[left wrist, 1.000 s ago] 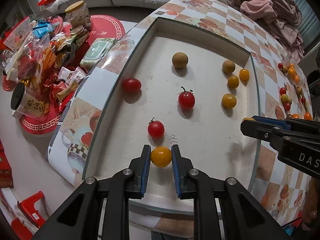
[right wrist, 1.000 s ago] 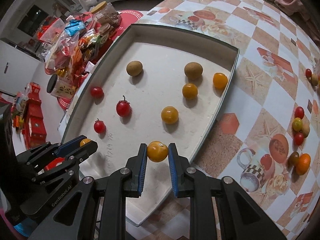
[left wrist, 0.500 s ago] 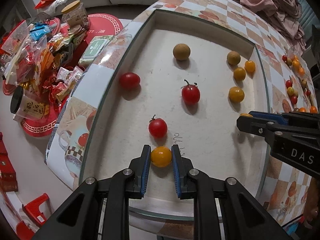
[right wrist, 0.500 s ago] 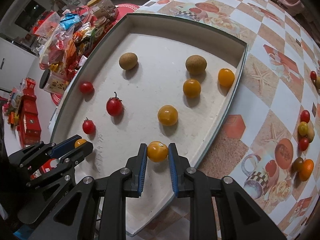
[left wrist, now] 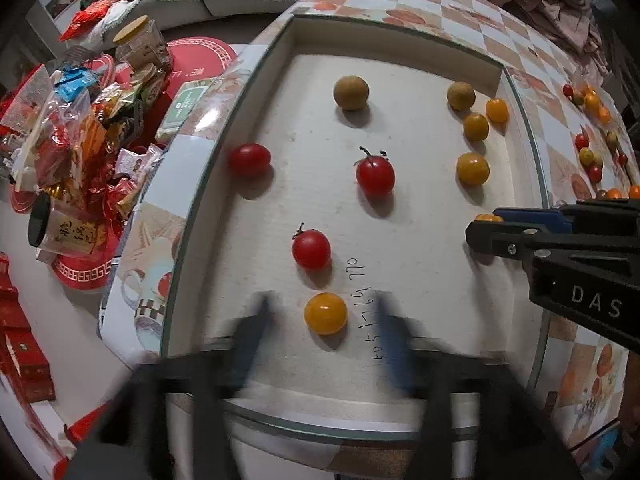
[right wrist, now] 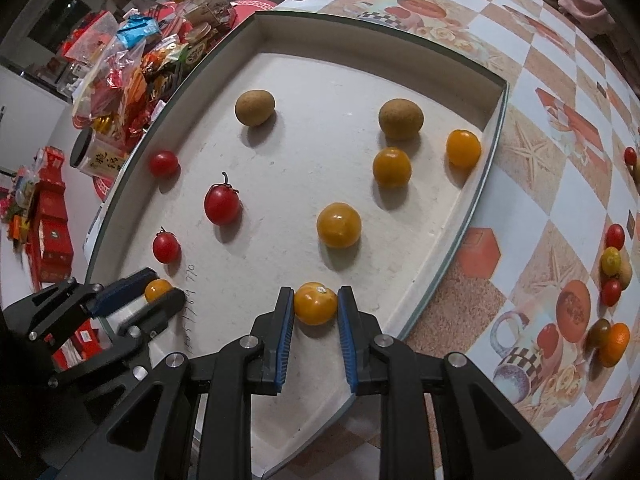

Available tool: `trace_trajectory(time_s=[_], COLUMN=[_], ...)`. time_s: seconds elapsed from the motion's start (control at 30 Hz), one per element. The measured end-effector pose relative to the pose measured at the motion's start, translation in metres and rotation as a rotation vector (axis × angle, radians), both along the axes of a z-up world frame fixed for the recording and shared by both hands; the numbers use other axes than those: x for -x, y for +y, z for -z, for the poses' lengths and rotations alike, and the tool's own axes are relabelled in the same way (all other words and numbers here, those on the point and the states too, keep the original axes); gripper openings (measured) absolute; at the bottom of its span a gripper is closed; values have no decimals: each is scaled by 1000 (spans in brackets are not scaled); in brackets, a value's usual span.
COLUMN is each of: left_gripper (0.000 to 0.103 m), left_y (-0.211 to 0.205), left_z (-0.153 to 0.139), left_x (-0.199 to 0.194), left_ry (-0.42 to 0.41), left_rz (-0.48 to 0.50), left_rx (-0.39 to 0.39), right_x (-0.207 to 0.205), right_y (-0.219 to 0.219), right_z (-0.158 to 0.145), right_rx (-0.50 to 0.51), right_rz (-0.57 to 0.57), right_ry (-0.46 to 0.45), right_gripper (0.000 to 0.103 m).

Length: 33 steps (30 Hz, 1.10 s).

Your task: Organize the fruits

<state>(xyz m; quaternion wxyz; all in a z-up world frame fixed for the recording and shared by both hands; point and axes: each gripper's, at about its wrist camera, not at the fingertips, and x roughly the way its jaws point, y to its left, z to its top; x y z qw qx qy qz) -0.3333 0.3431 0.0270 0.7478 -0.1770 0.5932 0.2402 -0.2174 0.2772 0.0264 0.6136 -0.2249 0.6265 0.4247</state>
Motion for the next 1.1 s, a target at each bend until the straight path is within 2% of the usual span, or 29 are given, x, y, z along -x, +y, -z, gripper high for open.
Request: trace_trajectory(time_s=[0.13, 0.17, 0.27, 0.43, 0.57, 0.6, 0.63, 0.67, 0.8, 0.93, 1.0, 1.1], left_gripper=[70, 70, 70, 70, 71, 77, 96, 102, 102, 102, 102, 102], left_y=[-1, -1, 0, 1, 0, 0, -1, -1, -4, -6, -7, -7], left_z=[-4, -3, -4, -8, -14, -16, -18, -20, -26, -27, -30, -36], left_x=[2, 2, 3, 2, 1, 1, 1, 1, 2, 2, 2, 1], left_ry=[0, 7, 16, 28, 19, 18, 15, 8, 15, 41, 43, 37], left_rz=[14, 18, 20, 26, 42, 48, 50, 49, 61, 67, 67, 81], left_rx=[-20, -19, -18, -10, 2, 8, 13, 11, 16, 40, 39, 41], right_x=[2, 2, 2, 0, -2, -2, -3, -4, -8, -9, -8, -6], right_y=[3, 3, 3, 1, -2, -3, -5, -8, -17, -21, -22, -23], right_z=[-5, -7, -16, -33, -39, -39, -40, -40, -42, -43, -46, -53], right_rx=[-11, -13, -23, -20, 4, 11, 18, 28, 53, 82, 89, 90], right_rz=[-2, 0, 7, 20, 42, 50, 58, 67, 107, 121, 120, 118], right_ry=[0, -2, -23, -53, -72, -75, -79, -83, -77, -67, -77, -87], right_gripper=[25, 30, 60, 77, 82, 83, 83, 84, 93, 94, 103, 103])
